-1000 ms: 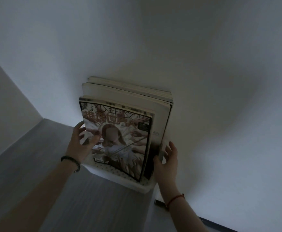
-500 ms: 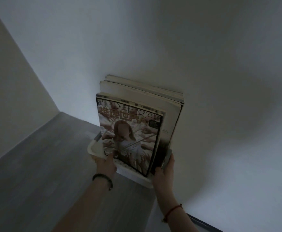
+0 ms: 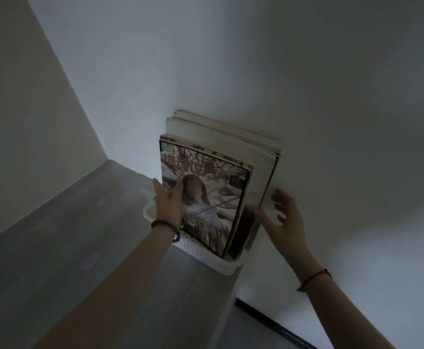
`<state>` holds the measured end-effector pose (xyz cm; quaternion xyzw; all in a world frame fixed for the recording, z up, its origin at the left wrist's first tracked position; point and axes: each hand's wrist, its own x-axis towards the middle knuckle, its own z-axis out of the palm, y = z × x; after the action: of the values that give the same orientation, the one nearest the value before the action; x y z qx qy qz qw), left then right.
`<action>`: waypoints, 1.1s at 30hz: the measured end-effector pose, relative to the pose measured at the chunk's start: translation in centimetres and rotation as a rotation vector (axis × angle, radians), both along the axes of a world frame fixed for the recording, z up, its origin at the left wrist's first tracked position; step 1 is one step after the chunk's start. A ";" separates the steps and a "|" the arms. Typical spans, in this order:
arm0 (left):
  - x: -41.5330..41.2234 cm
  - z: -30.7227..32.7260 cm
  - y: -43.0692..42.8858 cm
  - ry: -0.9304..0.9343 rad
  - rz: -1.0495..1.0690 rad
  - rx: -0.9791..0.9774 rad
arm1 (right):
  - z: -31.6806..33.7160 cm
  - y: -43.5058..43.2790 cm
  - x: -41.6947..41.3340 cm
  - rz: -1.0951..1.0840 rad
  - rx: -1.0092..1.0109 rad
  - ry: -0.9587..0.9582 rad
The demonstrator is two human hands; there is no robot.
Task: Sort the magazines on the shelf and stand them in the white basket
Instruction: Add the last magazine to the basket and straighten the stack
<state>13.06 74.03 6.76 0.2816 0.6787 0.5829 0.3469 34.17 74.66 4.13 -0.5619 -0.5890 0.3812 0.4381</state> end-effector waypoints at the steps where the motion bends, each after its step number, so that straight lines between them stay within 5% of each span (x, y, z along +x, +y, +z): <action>1: 0.4 0.4 0.8 -0.050 0.009 -0.007 | 0.4 0.4 -0.4 0.008 0.026 -0.032; 9: 3.3 -0.1 2.4 -0.189 0.148 -0.221 | 0.9 1.4 -3.4 -0.053 0.048 -0.014; 19: 1.8 -1.6 1.9 -0.290 -0.014 -0.133 | 1.0 0.8 -4.0 -0.103 0.115 -0.026; 24: 2.0 -2.2 1.1 -0.447 0.069 -0.126 | 0.8 0.3 -3.9 -0.089 0.024 0.012; 27: 2.8 -2.7 0.6 -0.666 -0.057 -0.180 | 0.7 0.0 -4.4 -0.088 -0.004 -0.033; 33: 3.4 -0.6 0.7 -0.770 -0.241 -0.108 | 0.7 -0.2 -5.3 -0.112 -0.002 -0.087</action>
<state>16.50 74.70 6.11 0.1019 0.4910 0.5644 0.6557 28.86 74.41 4.79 -0.6105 -0.5746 0.3321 0.4322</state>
